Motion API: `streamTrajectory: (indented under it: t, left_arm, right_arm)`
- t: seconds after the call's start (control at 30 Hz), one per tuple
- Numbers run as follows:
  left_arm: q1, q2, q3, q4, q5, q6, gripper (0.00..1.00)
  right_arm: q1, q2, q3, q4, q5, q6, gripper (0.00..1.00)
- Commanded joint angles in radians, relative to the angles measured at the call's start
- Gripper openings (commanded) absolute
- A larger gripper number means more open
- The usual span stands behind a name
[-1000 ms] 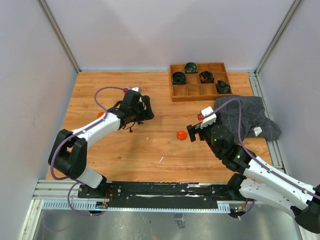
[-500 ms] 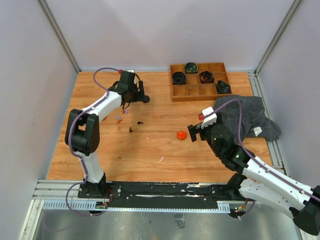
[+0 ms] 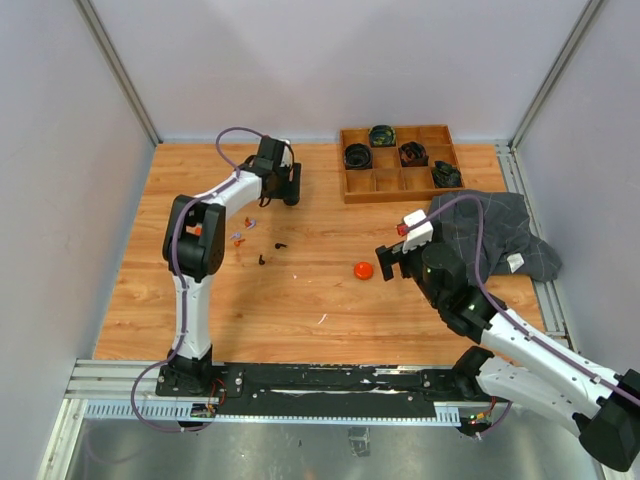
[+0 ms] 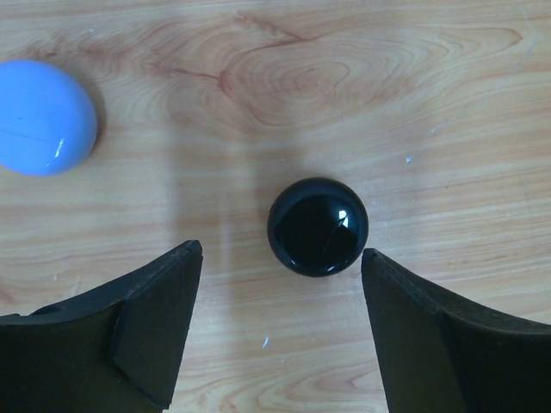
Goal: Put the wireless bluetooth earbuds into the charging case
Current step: Pick up the charging case at the center of the board.
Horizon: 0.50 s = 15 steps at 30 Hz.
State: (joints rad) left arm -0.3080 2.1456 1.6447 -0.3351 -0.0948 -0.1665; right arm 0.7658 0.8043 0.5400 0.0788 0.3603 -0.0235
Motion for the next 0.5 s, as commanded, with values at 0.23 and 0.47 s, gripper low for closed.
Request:
streamTrajectory:
  t: [0.23, 0.47]
  left_arm:
    - [0.003, 0.090, 0.065, 0.056, 0.058, 0.080, 0.77]
    - [-0.025, 0.101, 0.050, 0.057, 0.013, 0.119, 0.69]
  right_arm:
    - [-0.043, 0.027, -0.002, 0.025, -0.037, 0.025, 1.00]
    - [-0.046, 0.029, 0.002, 0.018, -0.038, 0.028, 1.00]
